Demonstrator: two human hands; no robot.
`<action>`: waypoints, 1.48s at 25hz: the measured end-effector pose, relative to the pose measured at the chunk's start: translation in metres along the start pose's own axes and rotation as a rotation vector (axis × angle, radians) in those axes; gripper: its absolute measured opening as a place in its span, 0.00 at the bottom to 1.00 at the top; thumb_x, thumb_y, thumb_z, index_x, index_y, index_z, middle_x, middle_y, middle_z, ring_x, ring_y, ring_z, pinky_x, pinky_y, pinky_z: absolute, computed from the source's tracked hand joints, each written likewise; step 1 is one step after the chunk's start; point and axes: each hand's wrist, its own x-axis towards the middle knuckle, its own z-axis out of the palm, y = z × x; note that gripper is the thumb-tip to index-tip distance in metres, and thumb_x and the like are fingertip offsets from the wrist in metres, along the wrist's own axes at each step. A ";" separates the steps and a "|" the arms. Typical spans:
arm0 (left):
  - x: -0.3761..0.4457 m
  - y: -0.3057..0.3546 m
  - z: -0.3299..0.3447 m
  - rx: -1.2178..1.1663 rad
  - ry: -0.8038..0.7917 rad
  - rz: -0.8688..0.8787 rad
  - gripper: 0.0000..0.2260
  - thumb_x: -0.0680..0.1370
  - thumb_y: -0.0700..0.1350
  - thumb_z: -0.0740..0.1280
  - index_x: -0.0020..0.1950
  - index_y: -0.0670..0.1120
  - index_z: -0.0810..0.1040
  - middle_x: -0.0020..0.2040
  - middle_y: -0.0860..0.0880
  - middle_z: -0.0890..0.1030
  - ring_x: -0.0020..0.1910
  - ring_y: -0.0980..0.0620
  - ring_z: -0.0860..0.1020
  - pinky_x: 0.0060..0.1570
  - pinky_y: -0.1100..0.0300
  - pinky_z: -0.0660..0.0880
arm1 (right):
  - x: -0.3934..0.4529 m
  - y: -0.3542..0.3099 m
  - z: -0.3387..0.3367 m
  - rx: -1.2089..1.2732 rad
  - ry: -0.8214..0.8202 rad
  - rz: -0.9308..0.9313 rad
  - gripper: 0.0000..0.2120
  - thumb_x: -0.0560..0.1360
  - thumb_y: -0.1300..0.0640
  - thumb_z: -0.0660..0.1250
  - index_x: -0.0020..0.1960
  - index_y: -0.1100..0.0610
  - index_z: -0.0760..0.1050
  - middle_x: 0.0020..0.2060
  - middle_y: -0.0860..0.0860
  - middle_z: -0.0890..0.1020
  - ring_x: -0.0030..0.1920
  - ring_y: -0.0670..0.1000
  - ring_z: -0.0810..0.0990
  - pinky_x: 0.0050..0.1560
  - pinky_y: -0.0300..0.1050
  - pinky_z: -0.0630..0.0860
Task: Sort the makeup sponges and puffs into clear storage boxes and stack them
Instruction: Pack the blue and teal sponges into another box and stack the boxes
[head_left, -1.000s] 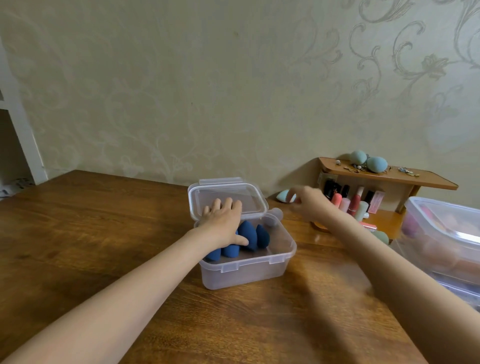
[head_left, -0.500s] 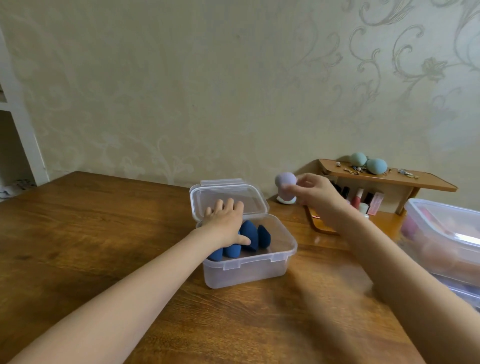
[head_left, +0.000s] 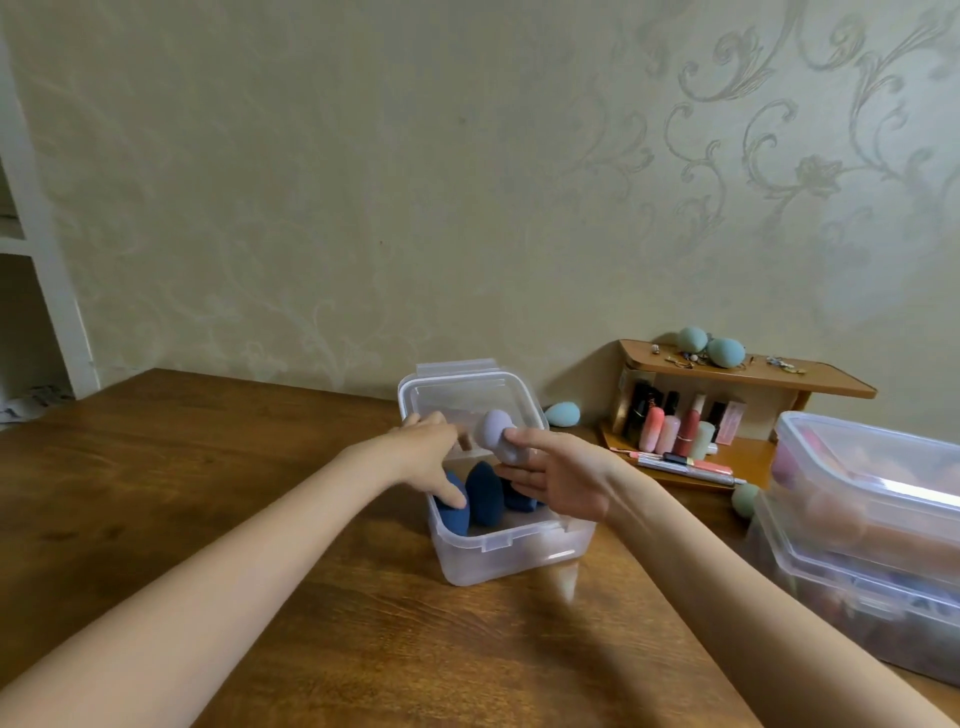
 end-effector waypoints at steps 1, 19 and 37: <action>-0.002 -0.002 0.002 -0.030 0.017 0.002 0.26 0.73 0.50 0.71 0.68 0.47 0.66 0.64 0.46 0.68 0.66 0.46 0.65 0.64 0.51 0.68 | 0.001 0.000 0.000 -0.057 -0.021 -0.015 0.18 0.67 0.55 0.70 0.54 0.58 0.73 0.55 0.55 0.78 0.56 0.51 0.77 0.66 0.46 0.67; 0.019 -0.013 -0.009 -0.359 -0.137 0.085 0.25 0.74 0.49 0.70 0.70 0.49 0.67 0.68 0.50 0.69 0.64 0.51 0.70 0.64 0.57 0.69 | 0.039 0.015 0.033 -1.211 0.193 -0.214 0.10 0.70 0.55 0.71 0.41 0.52 0.69 0.40 0.49 0.75 0.45 0.49 0.74 0.59 0.52 0.72; 0.026 0.008 -0.004 0.005 -0.143 0.095 0.25 0.75 0.45 0.69 0.71 0.50 0.66 0.69 0.47 0.64 0.63 0.45 0.72 0.57 0.57 0.72 | -0.020 0.008 -0.055 -1.698 0.745 0.062 0.14 0.79 0.57 0.58 0.61 0.59 0.74 0.70 0.63 0.66 0.75 0.65 0.54 0.73 0.62 0.50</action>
